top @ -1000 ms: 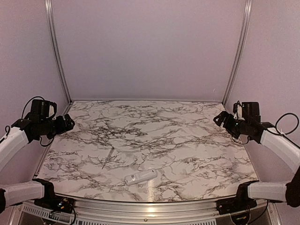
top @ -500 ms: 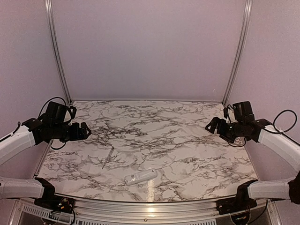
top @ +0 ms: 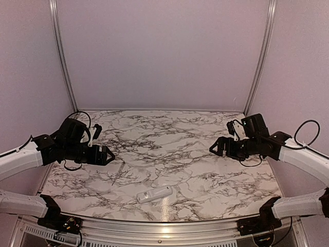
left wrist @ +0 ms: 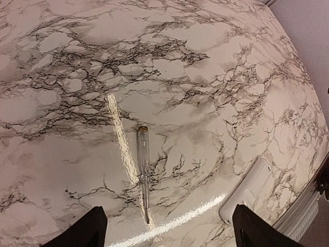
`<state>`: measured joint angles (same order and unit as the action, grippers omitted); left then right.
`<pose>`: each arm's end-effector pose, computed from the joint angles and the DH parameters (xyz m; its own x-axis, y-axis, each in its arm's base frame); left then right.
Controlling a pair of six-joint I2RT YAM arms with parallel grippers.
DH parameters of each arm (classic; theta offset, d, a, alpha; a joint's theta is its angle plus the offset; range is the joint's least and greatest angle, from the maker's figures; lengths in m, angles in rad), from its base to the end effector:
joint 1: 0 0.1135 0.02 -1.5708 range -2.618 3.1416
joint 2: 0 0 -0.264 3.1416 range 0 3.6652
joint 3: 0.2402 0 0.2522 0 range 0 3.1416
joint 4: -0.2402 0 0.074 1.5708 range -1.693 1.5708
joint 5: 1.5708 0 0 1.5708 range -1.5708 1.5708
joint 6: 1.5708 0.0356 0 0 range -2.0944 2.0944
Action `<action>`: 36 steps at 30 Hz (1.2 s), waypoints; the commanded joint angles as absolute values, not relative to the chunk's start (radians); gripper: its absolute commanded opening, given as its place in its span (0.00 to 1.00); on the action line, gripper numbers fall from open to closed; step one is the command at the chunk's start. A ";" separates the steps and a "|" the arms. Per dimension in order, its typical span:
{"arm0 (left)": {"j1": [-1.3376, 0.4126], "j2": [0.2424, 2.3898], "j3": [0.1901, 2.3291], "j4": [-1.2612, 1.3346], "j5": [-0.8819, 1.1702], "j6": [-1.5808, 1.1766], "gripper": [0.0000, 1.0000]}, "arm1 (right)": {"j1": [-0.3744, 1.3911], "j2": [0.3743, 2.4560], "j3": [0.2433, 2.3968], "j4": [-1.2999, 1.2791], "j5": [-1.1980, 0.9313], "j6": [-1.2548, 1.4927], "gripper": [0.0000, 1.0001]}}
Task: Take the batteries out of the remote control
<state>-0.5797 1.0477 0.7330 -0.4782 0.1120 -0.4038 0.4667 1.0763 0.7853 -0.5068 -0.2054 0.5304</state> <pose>0.1788 -0.1219 0.2455 -0.7877 0.0491 -0.6141 0.3267 0.8783 -0.3490 0.1955 0.1066 0.2552 -0.8386 0.1321 -0.5285 -0.1663 0.8618 0.4792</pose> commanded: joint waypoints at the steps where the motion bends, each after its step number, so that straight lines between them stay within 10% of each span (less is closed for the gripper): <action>1: -0.663 1.040 0.702 -0.423 0.121 -0.398 0.89 | 0.480 1.086 0.780 -0.481 -0.216 0.540 0.98; 36: -1.190 1.399 0.701 -0.126 -0.009 -0.067 0.87 | 0.480 0.968 0.746 -0.601 -0.228 0.518 0.98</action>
